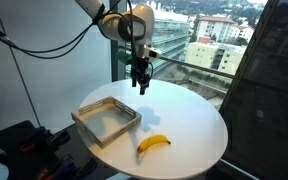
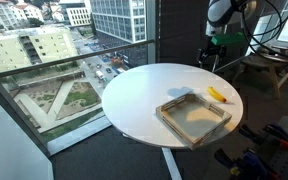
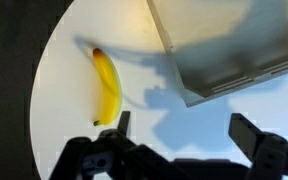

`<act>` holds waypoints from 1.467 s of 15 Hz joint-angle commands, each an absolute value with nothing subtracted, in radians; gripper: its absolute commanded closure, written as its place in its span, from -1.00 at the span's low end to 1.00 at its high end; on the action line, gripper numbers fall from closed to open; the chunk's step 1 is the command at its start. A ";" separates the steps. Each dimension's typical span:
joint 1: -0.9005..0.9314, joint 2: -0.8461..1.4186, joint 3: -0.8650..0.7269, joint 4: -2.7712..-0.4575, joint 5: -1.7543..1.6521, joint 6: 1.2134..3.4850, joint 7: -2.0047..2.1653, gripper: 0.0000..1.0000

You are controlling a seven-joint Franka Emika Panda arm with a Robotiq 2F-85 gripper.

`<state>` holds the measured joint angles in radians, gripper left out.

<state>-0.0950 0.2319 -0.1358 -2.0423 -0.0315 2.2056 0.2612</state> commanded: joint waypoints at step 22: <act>-0.227 0.320 -0.170 -2.015 0.058 2.332 0.046 -1.00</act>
